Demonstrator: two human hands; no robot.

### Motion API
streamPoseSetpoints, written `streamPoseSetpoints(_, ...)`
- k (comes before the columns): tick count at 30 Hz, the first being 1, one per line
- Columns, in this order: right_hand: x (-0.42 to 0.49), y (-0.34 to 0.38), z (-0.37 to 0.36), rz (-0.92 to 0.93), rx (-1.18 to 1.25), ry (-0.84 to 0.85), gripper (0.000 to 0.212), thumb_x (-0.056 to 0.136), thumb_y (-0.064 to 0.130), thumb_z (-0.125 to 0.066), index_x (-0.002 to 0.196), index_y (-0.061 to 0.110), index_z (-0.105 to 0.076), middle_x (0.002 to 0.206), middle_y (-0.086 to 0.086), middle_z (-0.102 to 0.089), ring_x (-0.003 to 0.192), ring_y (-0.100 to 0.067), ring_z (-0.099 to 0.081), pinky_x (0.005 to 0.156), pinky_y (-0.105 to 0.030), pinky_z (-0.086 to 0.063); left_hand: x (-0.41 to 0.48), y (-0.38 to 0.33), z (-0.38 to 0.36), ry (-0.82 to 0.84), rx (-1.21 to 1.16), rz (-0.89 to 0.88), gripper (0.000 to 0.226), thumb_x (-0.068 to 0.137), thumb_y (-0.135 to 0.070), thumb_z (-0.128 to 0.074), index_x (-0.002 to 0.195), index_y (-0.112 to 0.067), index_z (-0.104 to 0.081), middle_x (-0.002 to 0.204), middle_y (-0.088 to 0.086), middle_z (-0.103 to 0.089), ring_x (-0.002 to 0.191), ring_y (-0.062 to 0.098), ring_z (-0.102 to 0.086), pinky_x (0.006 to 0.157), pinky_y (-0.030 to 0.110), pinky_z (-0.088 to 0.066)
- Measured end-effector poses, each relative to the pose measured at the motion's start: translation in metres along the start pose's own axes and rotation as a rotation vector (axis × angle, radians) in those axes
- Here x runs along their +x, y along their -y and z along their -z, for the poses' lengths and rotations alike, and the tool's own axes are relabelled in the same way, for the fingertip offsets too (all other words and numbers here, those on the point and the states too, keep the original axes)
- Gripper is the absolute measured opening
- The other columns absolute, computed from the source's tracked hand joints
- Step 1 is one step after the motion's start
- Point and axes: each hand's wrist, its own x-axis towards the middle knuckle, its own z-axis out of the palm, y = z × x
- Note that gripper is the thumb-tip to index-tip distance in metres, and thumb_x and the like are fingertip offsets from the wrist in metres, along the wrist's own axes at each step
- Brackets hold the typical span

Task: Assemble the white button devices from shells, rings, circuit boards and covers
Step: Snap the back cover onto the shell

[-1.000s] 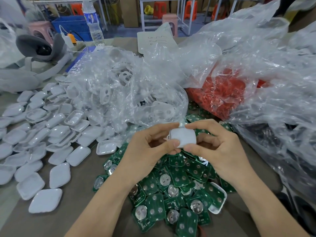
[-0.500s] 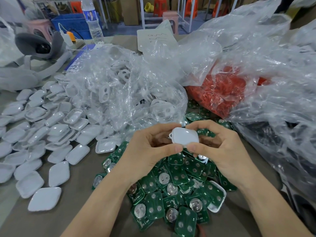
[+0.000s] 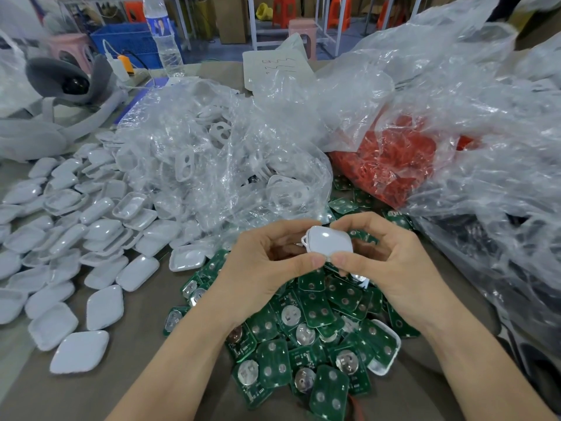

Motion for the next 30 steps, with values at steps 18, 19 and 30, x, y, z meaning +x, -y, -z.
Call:
streamPoseSetpoints(18,0.001,-0.0045,0.0004,-0.109,0.167,-0.016,0.029,0.056,0.024,-0.08,0.084,0.018,-0.078,0.082,-0.007,-0.072,0.079,-0.02,-0.069,0.067,-0.023,-0.057,-0.0014,0.0037,-0.0011,-0.027,0.21,-0.07,0.036,0.083,-0.001,-0.073,0.108,-0.027,-0.071,0.099,0.006,-0.074,0.089,0.022,-0.068,0.083,0.021,-0.054)
streamPoseSetpoints(19,0.0006,-0.0043,0.0001,-0.091,0.157,-0.023,0.025,0.057,0.022,-0.08,0.082,0.019,-0.077,0.08,-0.005,-0.072,0.078,-0.018,-0.069,0.067,-0.023,-0.057,-0.0017,0.0039,-0.0018,-0.035,0.229,-0.074,0.038,0.083,-0.001,-0.073,0.107,-0.03,-0.071,0.098,0.005,-0.074,0.09,0.022,-0.067,0.083,0.019,-0.054)
streamPoseSetpoints(30,-0.0019,-0.0011,-0.0044,0.099,-0.132,-0.12,0.018,0.071,0.011,-0.079,0.085,0.022,-0.074,0.087,0.003,-0.075,0.083,-0.018,-0.07,0.072,-0.02,-0.054,-0.0025,0.0078,-0.0041,-0.158,0.307,-0.16,0.013,0.082,-0.032,-0.066,0.093,-0.034,-0.072,0.083,-0.013,-0.074,0.078,0.005,-0.069,0.073,0.015,-0.052)
